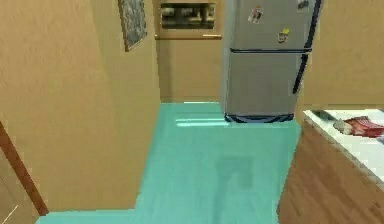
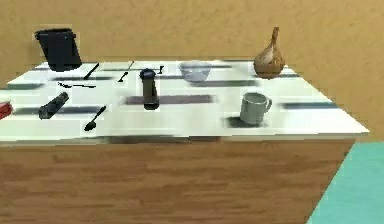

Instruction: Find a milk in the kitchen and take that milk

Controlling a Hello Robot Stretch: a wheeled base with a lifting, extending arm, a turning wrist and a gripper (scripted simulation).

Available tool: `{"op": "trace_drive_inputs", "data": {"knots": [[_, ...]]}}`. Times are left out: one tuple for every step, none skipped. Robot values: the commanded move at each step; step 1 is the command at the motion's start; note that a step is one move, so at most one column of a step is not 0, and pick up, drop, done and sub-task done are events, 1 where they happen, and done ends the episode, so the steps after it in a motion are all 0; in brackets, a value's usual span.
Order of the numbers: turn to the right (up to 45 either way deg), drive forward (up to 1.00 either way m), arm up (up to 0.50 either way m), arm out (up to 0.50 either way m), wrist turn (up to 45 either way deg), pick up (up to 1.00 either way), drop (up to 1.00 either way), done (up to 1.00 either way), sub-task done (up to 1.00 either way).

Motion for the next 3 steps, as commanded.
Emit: {"op": "trace_drive_inputs", "data": {"knots": [[27.0,0.00,0.00,0.00,0.0,0.00,0.00,0.00,0.00],[0.0,0.45,0.00,0.00,0.0,0.00,0.00,0.00,0.00],[-45.0,0.00,0.00,0.00,0.0,0.00,0.00,0.00,0.00]]}}
